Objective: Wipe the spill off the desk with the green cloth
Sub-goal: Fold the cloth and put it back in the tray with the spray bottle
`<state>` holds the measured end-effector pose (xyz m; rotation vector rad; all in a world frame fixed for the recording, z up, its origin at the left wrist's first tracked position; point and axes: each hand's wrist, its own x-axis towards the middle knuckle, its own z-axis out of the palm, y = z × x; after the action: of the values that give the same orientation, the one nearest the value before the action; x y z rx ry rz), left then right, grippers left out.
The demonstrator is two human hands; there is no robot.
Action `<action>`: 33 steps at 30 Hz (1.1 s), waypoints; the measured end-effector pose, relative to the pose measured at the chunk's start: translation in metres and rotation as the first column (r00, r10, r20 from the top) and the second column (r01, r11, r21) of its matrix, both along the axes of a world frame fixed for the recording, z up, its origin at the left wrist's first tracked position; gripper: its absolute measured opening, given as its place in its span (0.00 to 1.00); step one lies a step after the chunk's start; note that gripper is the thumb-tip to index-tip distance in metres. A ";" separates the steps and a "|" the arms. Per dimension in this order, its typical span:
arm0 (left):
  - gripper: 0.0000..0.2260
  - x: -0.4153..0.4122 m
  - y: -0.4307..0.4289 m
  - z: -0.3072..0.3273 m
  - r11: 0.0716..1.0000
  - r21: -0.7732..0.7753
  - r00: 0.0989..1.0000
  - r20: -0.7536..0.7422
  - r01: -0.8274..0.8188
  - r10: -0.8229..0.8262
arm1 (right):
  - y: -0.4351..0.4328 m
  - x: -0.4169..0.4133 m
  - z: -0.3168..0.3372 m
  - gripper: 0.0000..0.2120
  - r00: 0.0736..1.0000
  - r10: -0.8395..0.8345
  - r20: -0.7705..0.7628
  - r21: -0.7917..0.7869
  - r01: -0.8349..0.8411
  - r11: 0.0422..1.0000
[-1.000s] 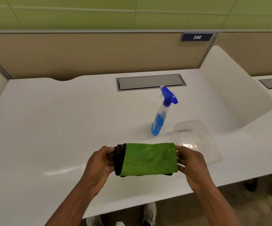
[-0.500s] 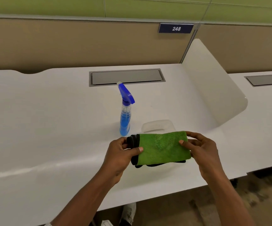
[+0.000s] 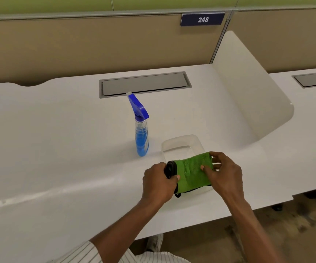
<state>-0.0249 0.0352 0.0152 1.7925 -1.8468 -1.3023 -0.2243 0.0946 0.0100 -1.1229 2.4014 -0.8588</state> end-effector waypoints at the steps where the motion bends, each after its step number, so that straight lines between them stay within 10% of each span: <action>1: 0.13 -0.001 0.001 -0.002 1.000 -0.011 0.999 0.026 0.024 -0.024 | 0.000 0.004 -0.004 0.21 0.999 0.005 -0.045 -0.017 -0.005 1.000; 13: 0.25 -0.007 0.001 -0.014 1.000 0.009 0.993 0.121 -0.004 0.003 | 0.008 0.030 -0.032 0.12 0.925 0.056 -0.376 -0.041 -0.077 0.996; 26: 0.23 -0.007 -0.004 -0.013 0.995 0.101 0.963 0.269 0.000 -0.027 | 0.013 0.034 -0.047 0.10 0.872 0.273 -0.408 0.275 -0.168 0.947; 33: 0.23 -0.001 0.009 -0.024 0.995 0.098 0.971 0.238 -0.002 -0.022 | -0.006 0.043 -0.022 0.07 0.922 0.184 -0.341 0.155 -0.138 0.978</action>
<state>-0.0261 0.0443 -0.0085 2.0742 -1.9448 -1.2464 -0.1810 0.0882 -0.0118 -1.5070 2.5513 -0.4707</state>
